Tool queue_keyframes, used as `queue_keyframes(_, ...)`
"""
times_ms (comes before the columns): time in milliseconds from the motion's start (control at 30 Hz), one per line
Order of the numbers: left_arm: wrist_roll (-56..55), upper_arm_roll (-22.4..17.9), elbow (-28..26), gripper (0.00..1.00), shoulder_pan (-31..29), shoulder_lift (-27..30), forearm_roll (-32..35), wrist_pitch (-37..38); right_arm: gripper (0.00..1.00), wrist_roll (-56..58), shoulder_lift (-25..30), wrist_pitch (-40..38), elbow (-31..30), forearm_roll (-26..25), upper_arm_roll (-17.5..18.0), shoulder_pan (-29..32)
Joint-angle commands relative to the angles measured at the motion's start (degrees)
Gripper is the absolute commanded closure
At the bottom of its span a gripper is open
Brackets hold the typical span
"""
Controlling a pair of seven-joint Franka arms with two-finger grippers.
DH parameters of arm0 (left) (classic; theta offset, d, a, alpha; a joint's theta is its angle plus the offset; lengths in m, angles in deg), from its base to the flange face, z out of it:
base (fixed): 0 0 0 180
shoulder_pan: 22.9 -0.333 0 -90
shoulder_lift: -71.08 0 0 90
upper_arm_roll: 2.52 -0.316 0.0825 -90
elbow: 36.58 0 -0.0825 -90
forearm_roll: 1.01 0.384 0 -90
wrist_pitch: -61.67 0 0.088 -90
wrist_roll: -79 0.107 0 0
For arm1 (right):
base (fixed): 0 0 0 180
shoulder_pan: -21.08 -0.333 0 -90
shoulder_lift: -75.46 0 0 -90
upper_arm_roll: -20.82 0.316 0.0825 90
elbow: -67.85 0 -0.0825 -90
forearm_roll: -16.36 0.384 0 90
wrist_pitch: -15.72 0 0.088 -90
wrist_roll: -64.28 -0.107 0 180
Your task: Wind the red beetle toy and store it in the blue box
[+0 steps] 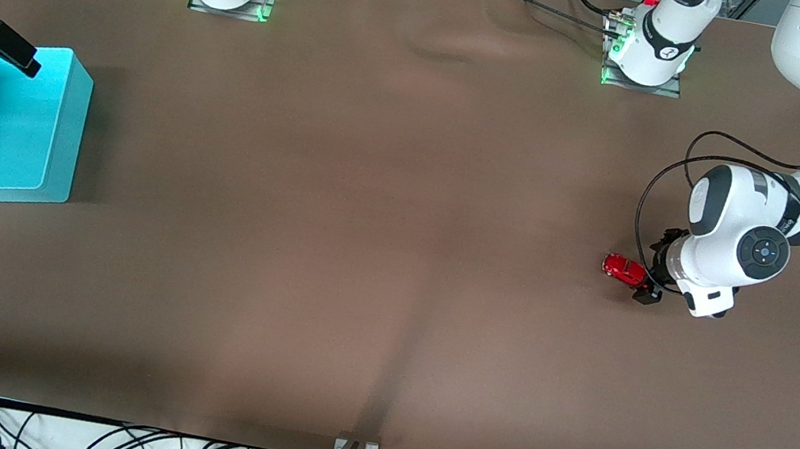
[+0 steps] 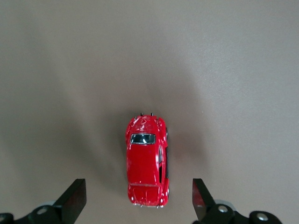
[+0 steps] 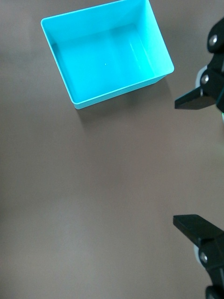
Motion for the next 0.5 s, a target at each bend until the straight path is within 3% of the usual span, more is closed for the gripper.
queue_keyframes(0, -0.7, -0.2, -0.6, 0.05, 0.4, 0.1, -0.4, -2.0, 0.0, 0.6, -0.3, -1.1, 1.4, 0.1, -0.5, -0.3)
queue_keyframes(467, -1.2, 0.2, -0.5, 0.05, 0.9, -1.9, -0.4, -3.7, 0.0, 0.6, -0.3, -1.1, 1.4, 0.1, -0.5, -0.3)
